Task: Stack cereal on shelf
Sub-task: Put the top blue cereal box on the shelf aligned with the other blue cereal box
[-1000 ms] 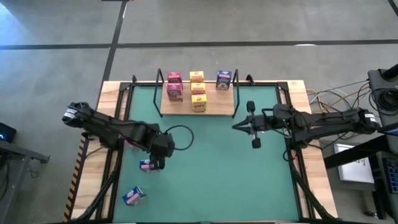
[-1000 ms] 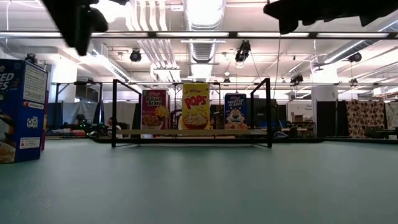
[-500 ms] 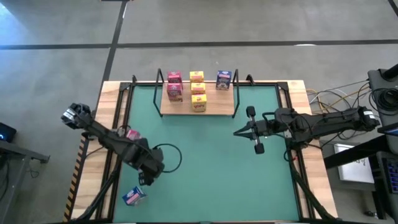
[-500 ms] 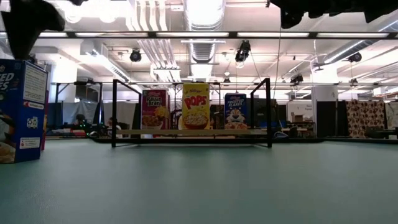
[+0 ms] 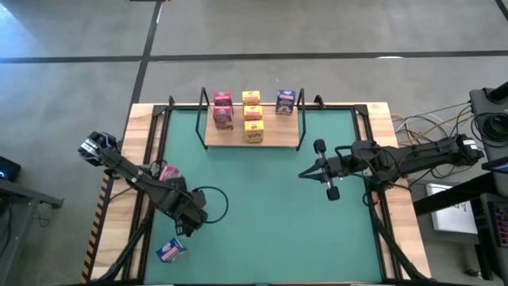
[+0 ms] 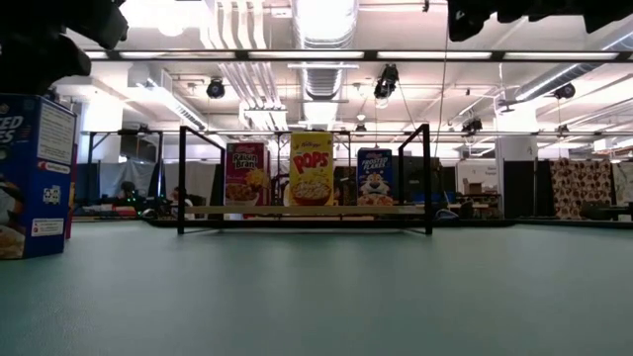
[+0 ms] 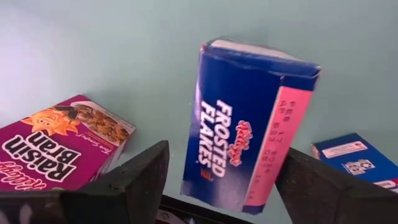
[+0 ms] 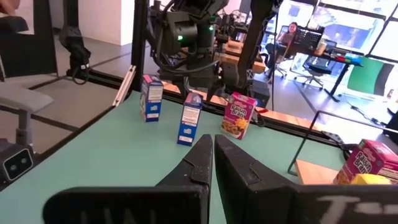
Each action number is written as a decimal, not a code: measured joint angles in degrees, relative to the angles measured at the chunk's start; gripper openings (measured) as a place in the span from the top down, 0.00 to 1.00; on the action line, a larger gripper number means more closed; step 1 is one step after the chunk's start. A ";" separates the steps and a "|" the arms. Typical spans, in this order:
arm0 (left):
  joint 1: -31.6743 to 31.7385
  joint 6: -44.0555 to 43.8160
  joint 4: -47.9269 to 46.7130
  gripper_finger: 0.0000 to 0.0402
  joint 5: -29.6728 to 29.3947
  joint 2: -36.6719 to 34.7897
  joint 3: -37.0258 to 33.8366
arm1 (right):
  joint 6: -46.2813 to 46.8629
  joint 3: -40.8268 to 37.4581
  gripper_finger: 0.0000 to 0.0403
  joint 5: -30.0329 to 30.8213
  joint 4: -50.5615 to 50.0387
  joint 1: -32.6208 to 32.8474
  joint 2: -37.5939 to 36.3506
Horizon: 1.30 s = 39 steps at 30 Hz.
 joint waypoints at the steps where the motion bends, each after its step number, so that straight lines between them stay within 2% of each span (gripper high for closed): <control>1: 0.00 0.01 0.14 0.38 -0.15 0.00 0.03 | 0.02 0.00 0.98 0.00 0.00 0.00 0.00; 14: 0.00 1.36 2.49 0.57 -0.26 0.01 1.44 | 0.02 0.00 0.98 0.00 0.00 -0.02 0.00; 32: 0.02 5.04 7.92 0.60 -1.94 1.17 1.76 | 0.04 0.02 0.98 0.00 0.00 -0.02 0.00; 39: 0.46 10.07 8.87 0.68 -7.57 1.01 6.47 | 0.55 0.02 0.98 -0.02 0.00 0.20 -0.13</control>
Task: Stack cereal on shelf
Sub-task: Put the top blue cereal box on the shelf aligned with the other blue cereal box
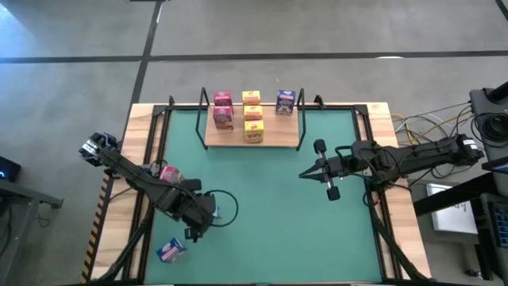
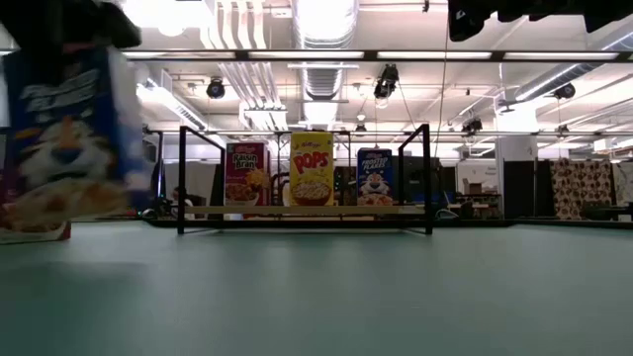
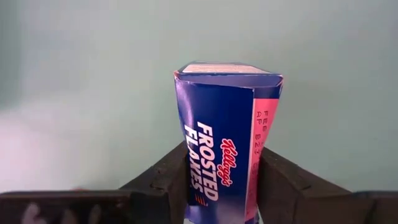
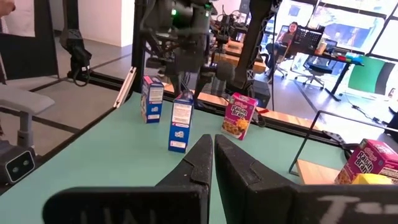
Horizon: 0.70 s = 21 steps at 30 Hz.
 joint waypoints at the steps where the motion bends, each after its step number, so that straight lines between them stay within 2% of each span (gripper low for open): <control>1: 0.22 0.69 -0.01 0.70 -1.21 0.00 0.80 | -0.01 0.00 0.98 0.00 0.00 0.00 0.00; 6: 1.90 6.83 1.97 0.77 -12.19 -0.07 6.00 | 0.30 0.02 0.98 -0.07 0.00 0.02 -0.38; 11: 5.90 18.47 9.73 0.78 -18.23 -0.09 10.68 | 0.65 0.57 0.98 -0.48 -0.03 1.98 -2.27; 15: 10.16 28.30 16.73 0.78 -21.07 -0.09 12.69 | -1.05 0.57 0.98 -0.48 -1.81 4.62 -4.56; 21: 17.67 41.02 26.90 0.78 -21.15 0.03 13.04 | -3.60 0.56 0.98 -0.48 -4.01 8.71 -7.38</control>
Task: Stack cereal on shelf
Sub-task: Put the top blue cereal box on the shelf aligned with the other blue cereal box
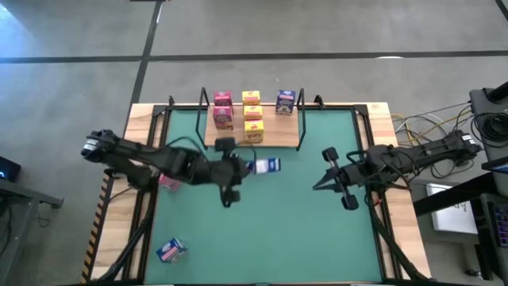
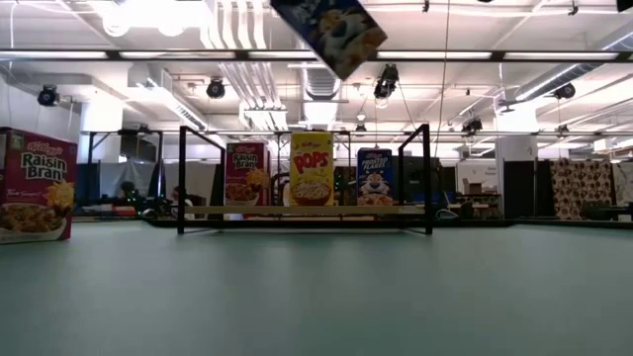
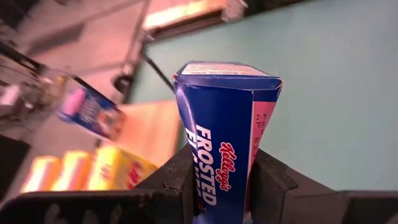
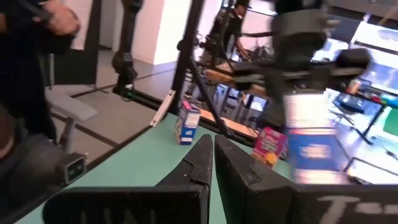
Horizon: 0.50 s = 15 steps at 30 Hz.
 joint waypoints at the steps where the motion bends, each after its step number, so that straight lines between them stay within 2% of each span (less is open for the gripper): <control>1: 1.30 1.57 1.50 0.78 -0.02 0.10 0.00 | -0.53 -0.01 0.98 0.00 -0.46 0.54 -0.33; 7: 9.11 8.55 6.08 0.78 1.33 1.92 0.35 | -2.09 -0.03 0.98 0.06 -2.05 1.87 -1.32; 15: 17.37 12.66 6.91 0.78 5.65 7.90 6.83 | -3.06 -0.05 0.98 0.50 -2.27 1.82 -1.54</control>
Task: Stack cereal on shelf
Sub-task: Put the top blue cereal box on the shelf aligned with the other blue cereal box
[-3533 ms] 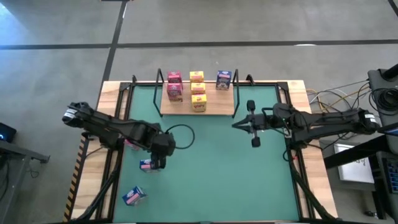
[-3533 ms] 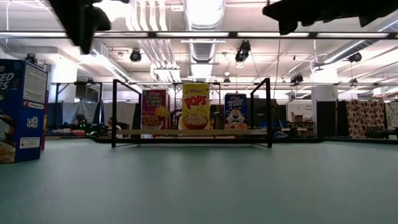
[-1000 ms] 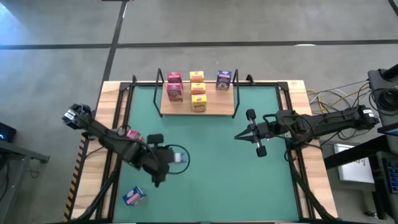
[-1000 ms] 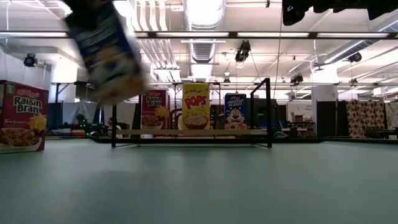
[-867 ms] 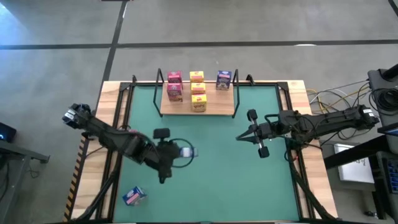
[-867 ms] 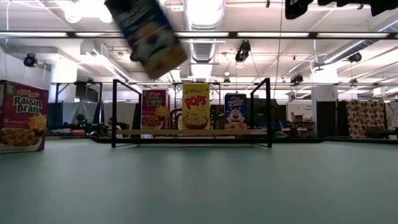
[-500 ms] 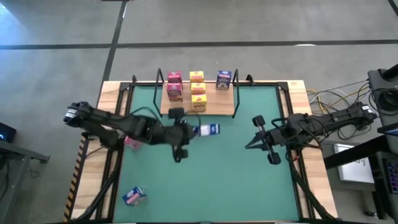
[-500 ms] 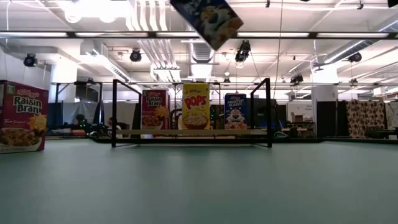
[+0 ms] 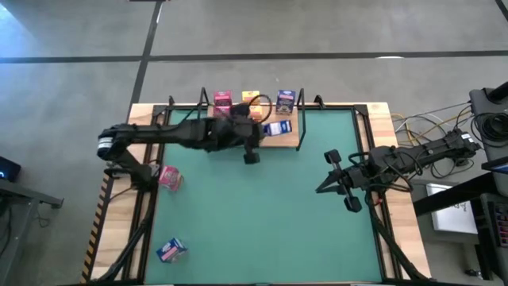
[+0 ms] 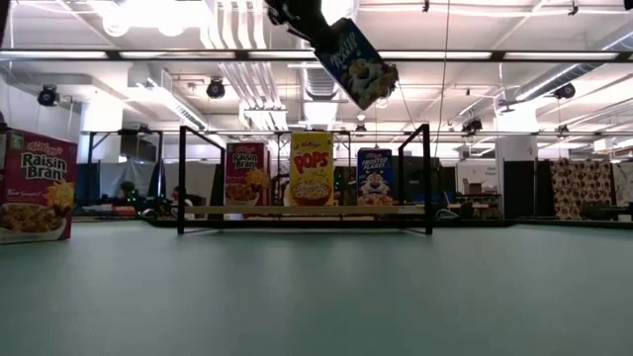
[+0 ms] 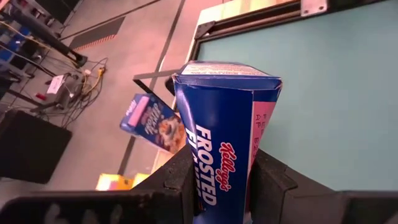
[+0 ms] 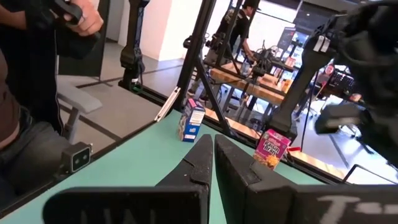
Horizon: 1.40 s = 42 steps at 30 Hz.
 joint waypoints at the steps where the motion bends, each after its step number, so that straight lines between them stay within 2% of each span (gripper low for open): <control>1: 0.67 0.68 0.10 0.78 0.37 1.08 1.16 | -0.04 0.00 0.98 0.00 0.03 -0.01 0.00; 11: 6.68 6.84 -8.23 0.78 0.71 12.57 13.09 | -0.12 -0.02 0.98 0.01 -0.95 -0.02 -0.04; 19: 9.25 6.89 -13.51 0.78 8.60 18.74 18.69 | 0.33 -0.04 0.98 0.02 -1.09 -0.02 0.07; 28: 9.42 6.78 -20.06 0.78 9.48 26.67 26.66 | 1.58 -0.04 0.98 0.03 -1.18 -0.02 0.07; 35: 9.60 6.69 -24.08 0.69 11.87 31.81 33.83 | 1.68 -0.04 0.98 0.04 -2.06 -0.02 0.07; 42: 9.82 7.00 -24.48 0.56 11.99 32.81 35.31 | 1.67 -0.07 0.98 0.02 -2.52 -0.02 0.07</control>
